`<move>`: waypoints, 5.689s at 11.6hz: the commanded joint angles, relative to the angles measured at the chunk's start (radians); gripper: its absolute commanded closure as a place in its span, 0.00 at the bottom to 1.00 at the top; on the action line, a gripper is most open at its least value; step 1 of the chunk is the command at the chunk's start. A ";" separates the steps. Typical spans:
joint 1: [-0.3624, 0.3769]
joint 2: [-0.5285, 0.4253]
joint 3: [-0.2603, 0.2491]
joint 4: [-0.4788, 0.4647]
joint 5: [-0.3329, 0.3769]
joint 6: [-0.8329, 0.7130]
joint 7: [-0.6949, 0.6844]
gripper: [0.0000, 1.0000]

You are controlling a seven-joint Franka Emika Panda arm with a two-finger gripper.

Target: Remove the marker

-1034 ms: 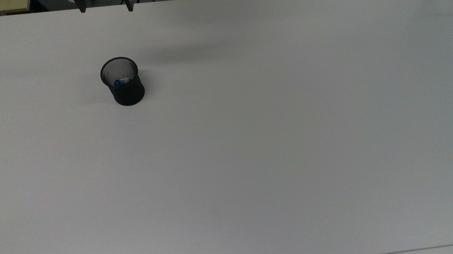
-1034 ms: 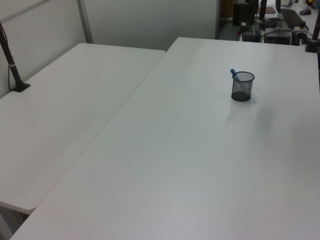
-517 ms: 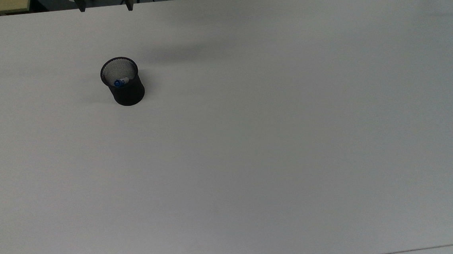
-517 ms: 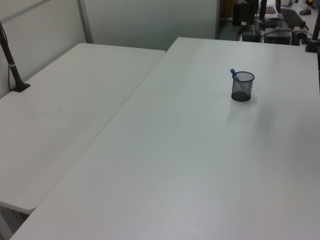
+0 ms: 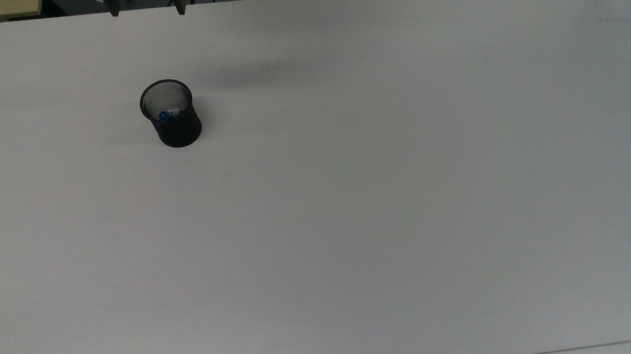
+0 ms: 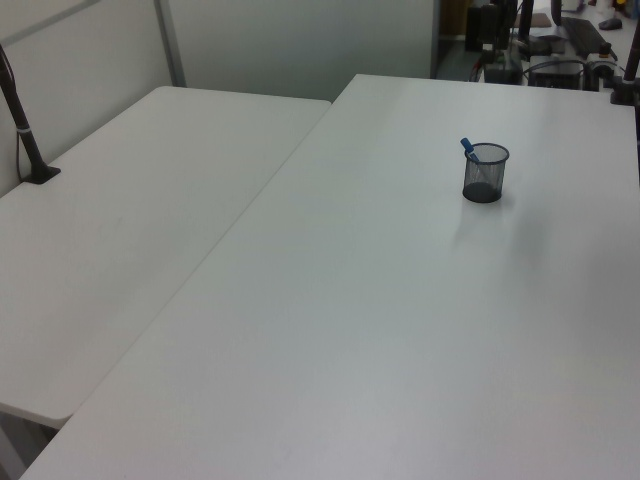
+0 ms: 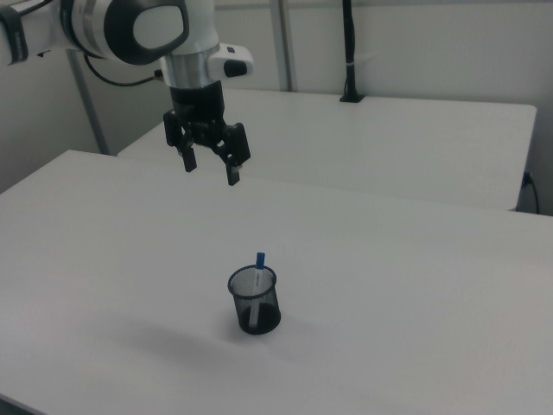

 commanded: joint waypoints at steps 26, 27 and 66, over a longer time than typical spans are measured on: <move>-0.028 0.328 -0.004 0.010 -0.027 0.162 -0.150 0.27; -0.026 0.335 -0.004 0.010 -0.028 0.170 -0.147 0.29; 0.286 0.539 0.009 0.109 -0.022 0.012 0.020 0.54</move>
